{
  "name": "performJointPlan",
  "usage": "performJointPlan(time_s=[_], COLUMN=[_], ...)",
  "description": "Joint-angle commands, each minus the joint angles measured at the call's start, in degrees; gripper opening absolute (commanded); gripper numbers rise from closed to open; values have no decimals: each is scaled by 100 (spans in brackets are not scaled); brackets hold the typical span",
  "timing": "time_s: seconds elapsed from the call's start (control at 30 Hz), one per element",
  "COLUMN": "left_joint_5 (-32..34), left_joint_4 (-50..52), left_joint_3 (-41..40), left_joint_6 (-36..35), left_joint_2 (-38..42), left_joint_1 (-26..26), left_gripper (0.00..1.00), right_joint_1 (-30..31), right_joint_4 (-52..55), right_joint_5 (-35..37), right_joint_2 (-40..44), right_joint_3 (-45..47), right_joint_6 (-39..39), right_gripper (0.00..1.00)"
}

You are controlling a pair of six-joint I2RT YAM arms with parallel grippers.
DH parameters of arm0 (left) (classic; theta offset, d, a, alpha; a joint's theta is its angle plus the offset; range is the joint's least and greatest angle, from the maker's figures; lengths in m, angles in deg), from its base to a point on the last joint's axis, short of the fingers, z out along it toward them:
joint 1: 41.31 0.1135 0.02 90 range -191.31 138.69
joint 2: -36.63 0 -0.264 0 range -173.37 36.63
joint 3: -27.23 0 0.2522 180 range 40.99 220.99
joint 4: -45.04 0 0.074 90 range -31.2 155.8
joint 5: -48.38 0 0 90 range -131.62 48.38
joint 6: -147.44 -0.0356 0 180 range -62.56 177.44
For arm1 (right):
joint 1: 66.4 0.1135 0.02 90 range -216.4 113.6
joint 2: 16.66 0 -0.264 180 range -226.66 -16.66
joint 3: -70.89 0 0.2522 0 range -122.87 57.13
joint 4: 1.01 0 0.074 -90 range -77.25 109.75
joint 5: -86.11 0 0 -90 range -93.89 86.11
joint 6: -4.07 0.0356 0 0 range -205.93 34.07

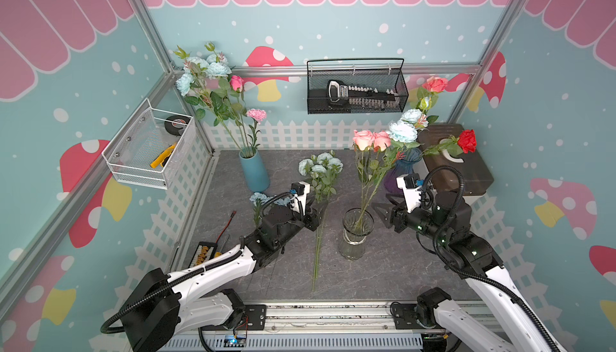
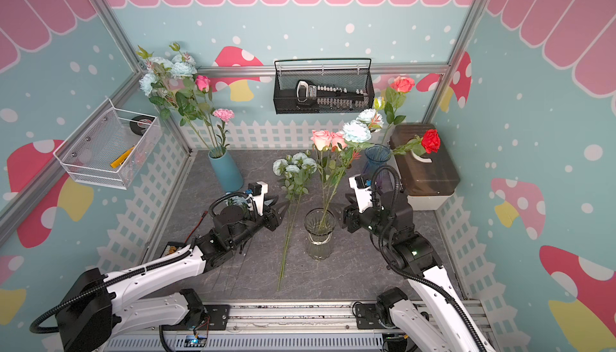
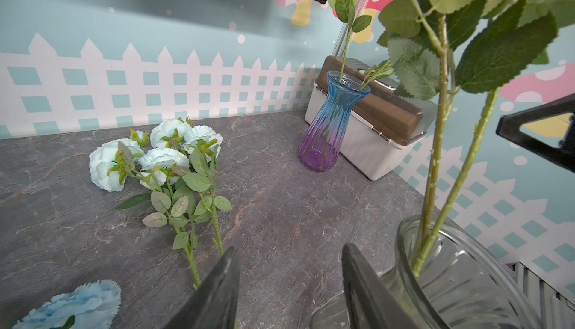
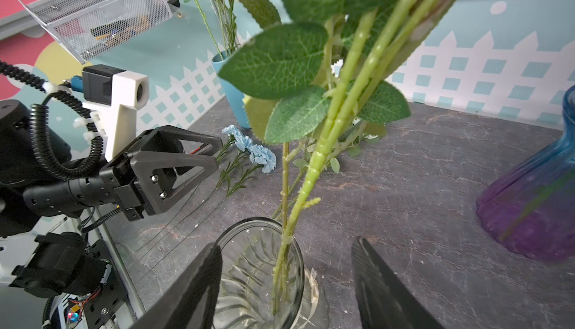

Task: Pick out blue flowers from the vase
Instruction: Pick up the flower from the vase.

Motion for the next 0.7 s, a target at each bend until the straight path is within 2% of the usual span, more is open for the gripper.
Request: performJointPlan(time_s=[0.0, 0.13, 0.37, 0.5, 0.67], left_joint_5=[-174, -111, -116, -100, -105], left_joint_4=[-226, -104, -76, -3, 7], left_joint_3=[-55, 11, 39, 57, 57], left_joint_6=[-59, -174, -225, -286, -302], left_joint_2=[145, 211, 201, 208, 216], left_joint_1=[-49, -190, -296, -341, -360], left_gripper=[53, 53, 53, 53, 53], right_joint_1=[-76, -189, -271, -288, -300], right_joint_4=[-387, -653, -1918, -2151, -2600], right_joint_5=[-256, -180, -481, -437, -500], right_joint_2=[-40, -104, -28, -116, -221], right_joint_3=[210, 372, 827, 879, 1067], right_joint_6=[109, 177, 627, 700, 903], right_gripper=[65, 61, 54, 52, 43])
